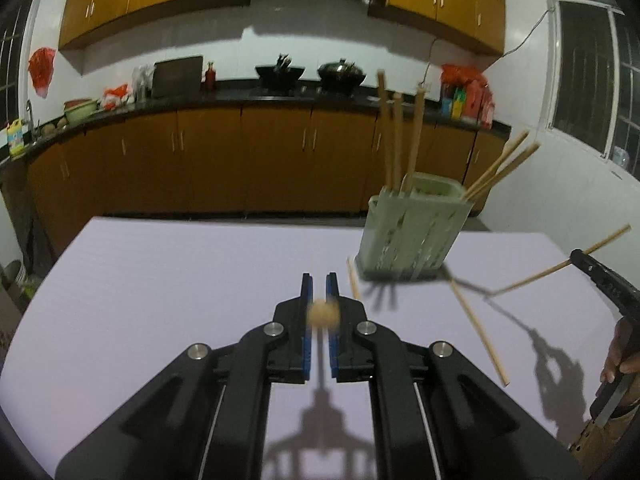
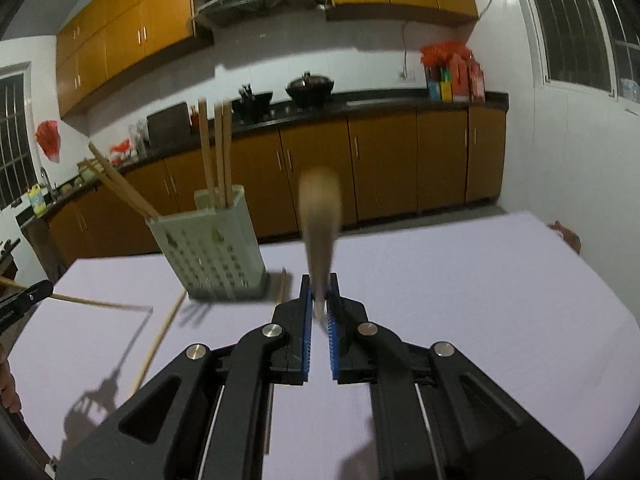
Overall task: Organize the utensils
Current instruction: 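Lift both chopsticks upright and carry them over the green holder, then drop the chopsticks into the holder by opening both grippers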
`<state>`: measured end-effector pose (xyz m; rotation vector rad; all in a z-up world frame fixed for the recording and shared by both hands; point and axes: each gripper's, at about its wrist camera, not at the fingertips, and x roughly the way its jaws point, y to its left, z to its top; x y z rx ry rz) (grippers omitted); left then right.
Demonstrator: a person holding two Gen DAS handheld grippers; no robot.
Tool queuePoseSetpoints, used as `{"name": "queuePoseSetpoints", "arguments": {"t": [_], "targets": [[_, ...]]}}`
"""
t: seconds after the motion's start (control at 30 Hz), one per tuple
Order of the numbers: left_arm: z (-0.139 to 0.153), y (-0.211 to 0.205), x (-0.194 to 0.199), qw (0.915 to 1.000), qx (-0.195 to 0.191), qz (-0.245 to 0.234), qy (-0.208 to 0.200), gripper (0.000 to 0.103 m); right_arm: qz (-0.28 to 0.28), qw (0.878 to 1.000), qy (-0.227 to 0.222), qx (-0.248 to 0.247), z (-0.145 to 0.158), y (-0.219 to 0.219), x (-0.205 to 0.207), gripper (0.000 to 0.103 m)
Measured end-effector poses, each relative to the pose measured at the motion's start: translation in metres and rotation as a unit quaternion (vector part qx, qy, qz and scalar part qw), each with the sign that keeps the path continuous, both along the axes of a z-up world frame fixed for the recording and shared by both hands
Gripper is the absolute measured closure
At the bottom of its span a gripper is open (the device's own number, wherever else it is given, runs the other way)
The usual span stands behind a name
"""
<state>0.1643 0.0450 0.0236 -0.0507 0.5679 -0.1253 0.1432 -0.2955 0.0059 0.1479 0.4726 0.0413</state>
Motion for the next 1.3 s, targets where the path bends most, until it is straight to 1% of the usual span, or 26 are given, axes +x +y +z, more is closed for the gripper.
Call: {"name": "queuePoseSetpoints", "arguments": {"t": [0.2, 0.37, 0.47, 0.53, 0.63, 0.7, 0.8, 0.9, 1.0, 1.07, 1.17, 1.2, 1.23, 1.3], "targets": [[0.032, -0.012, -0.001, 0.9991, -0.004, -0.028, -0.031, 0.096, 0.005, 0.999, -0.033, 0.002, 0.025, 0.005, 0.000, 0.095], [0.064, -0.023, -0.001, 0.9966, -0.020, -0.051, -0.062, 0.096, 0.029, 0.996, -0.086, 0.023, 0.066, 0.009, -0.011, 0.095], [0.094, -0.038, 0.003, 0.9923, -0.033, -0.062, -0.102, 0.096, 0.052, 0.989, -0.129, 0.042, 0.095, 0.017, -0.014, 0.095], [0.109, -0.046, 0.005, 0.9891, -0.041, -0.063, -0.127, 0.096, 0.065, 0.985, -0.155, 0.046, 0.109, 0.025, -0.015, 0.095], [0.130, -0.057, 0.014, 0.9830, -0.052, -0.052, -0.168, 0.096, 0.075, 0.979, -0.183, 0.046, 0.124, 0.039, -0.006, 0.095], [0.137, -0.063, 0.024, 0.9802, -0.060, -0.041, -0.184, 0.096, 0.075, 0.977, -0.193, 0.047, 0.127, 0.046, 0.006, 0.095], [0.138, -0.071, 0.044, 0.9789, -0.057, -0.027, -0.195, 0.096, 0.072, 0.978, -0.193, 0.042, 0.125, 0.055, 0.029, 0.095], [0.125, -0.080, 0.064, 0.9817, -0.056, -0.029, -0.179, 0.096, 0.068, 0.982, -0.173, 0.035, 0.114, 0.062, 0.051, 0.095], [0.105, -0.085, 0.084, 0.9851, -0.057, -0.029, -0.160, 0.096, 0.066, 0.987, -0.143, 0.032, 0.100, 0.066, 0.069, 0.095], [0.094, -0.083, 0.092, 0.9869, -0.059, -0.028, -0.147, 0.096, 0.068, 0.990, -0.124, 0.029, 0.090, 0.068, 0.076, 0.095], [0.083, -0.080, 0.099, 0.9891, -0.061, -0.029, -0.131, 0.095, 0.067, 0.991, -0.110, 0.023, 0.083, 0.073, 0.079, 0.095], [0.082, -0.080, 0.099, 0.9891, -0.064, -0.029, -0.129, 0.093, 0.068, 0.992, -0.107, 0.023, 0.082, 0.073, 0.078, 0.095], [0.081, -0.078, 0.098, 0.9891, -0.066, -0.030, -0.129, 0.090, 0.070, 0.992, -0.104, 0.024, 0.082, 0.072, 0.078, 0.093], [0.084, -0.075, 0.098, 0.9886, -0.069, -0.030, -0.130, 0.083, 0.068, 0.992, -0.105, 0.024, 0.084, 0.071, 0.075, 0.083]]}}
